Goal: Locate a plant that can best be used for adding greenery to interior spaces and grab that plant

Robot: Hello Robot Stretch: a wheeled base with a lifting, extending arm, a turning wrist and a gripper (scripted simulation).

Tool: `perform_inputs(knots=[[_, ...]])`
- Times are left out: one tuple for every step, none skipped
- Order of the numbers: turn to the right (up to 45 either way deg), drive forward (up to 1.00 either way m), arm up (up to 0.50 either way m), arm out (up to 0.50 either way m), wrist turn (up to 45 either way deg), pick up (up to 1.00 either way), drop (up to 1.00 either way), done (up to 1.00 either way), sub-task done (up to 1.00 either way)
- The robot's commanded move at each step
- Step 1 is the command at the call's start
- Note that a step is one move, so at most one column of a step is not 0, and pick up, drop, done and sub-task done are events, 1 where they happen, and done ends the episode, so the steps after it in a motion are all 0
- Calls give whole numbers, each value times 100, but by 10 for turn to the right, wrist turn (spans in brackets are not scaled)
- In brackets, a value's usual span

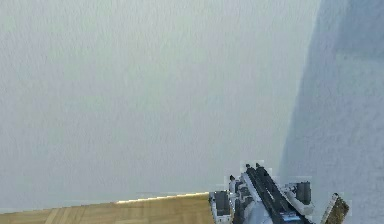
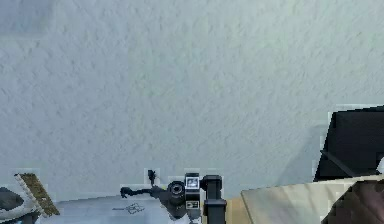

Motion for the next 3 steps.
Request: perform_inputs(knots=[[0,0,0,0,210,0,0,0,0],[0,0,-30,0,0,0,0,0,0],[0,0,0,0,0,100,0,0,0]])
